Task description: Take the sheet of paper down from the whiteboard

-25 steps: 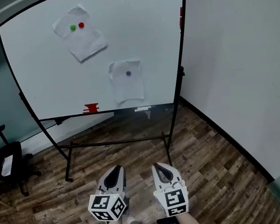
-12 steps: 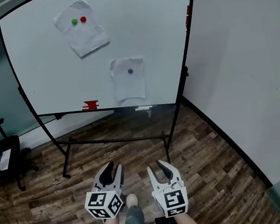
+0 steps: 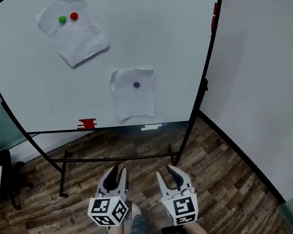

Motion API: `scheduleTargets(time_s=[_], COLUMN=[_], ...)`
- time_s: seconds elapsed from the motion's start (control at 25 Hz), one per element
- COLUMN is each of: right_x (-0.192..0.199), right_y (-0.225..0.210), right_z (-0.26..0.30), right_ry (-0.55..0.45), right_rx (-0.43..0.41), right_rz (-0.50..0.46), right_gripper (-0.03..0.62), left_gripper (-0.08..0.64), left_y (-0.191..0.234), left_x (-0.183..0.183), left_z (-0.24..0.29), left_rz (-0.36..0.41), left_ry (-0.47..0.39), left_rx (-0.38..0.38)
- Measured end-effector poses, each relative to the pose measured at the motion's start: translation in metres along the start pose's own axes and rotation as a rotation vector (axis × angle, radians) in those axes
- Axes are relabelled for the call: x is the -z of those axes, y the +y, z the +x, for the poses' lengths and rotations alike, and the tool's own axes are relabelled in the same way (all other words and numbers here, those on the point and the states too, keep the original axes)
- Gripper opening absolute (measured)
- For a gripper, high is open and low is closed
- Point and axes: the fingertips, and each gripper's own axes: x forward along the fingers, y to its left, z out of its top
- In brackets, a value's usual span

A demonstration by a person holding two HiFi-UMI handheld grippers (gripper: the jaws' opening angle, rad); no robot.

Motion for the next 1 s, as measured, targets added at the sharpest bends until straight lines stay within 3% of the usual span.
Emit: scheduleTargets(time_s=[0.44,0.68,1.0], right_x=[-0.021,-0.028,-0.048], right_y=[-0.089,-0.094,-0.090], right_z=[0.204,0.273,0.311], right_ry=[0.014,0.016,-0.018], right_rx=[0.113,0.123,0.142], right_rz=[0.041,0.024,-0.016], right_gripper=[0.132,0.133,0.141], left_gripper=[0.124,0.124,0.124], left_y=[0.101,0.137,0.153], left_x=[-0.055,-0.068,-0.081], left_z=[0.196,0.247,0.267], left_rz=[0.019,0.011,-0.005], left_ry=[0.038,0.038,0.023], left_rx=[0.066,0.097,0.127])
